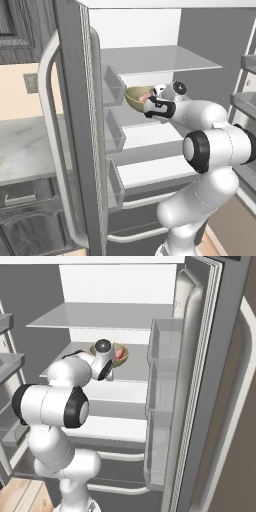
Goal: Place one of the steaks on the plate and the other in the bowl. Then place the bowl in the fridge.
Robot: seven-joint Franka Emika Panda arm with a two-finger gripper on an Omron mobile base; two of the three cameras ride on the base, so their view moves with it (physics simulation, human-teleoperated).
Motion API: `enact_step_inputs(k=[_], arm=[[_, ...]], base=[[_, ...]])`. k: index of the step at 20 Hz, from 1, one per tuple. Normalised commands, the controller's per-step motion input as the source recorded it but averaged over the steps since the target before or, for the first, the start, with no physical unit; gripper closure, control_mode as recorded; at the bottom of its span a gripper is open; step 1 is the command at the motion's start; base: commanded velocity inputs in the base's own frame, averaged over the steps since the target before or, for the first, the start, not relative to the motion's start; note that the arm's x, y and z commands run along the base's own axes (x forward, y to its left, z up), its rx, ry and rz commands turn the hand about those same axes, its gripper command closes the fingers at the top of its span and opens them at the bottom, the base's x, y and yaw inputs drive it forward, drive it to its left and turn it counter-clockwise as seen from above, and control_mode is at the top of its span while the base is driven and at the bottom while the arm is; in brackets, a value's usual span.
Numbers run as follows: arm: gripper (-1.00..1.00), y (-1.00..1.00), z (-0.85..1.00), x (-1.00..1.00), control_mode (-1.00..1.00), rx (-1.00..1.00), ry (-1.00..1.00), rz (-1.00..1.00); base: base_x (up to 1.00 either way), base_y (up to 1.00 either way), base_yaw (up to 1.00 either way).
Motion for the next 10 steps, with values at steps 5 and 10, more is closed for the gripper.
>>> enact_step_inputs(k=[5, 10], arm=[[-1.00, 0.00, 0.35, 0.00, -1.00, 0.07, -0.12, 0.00], [-1.00, -0.05, 0.49, -0.33, -1.00, 0.03, -0.01, 0.00]], base=[[0.00, 0.00, 0.00], [0.00, 0.00, 0.00]])
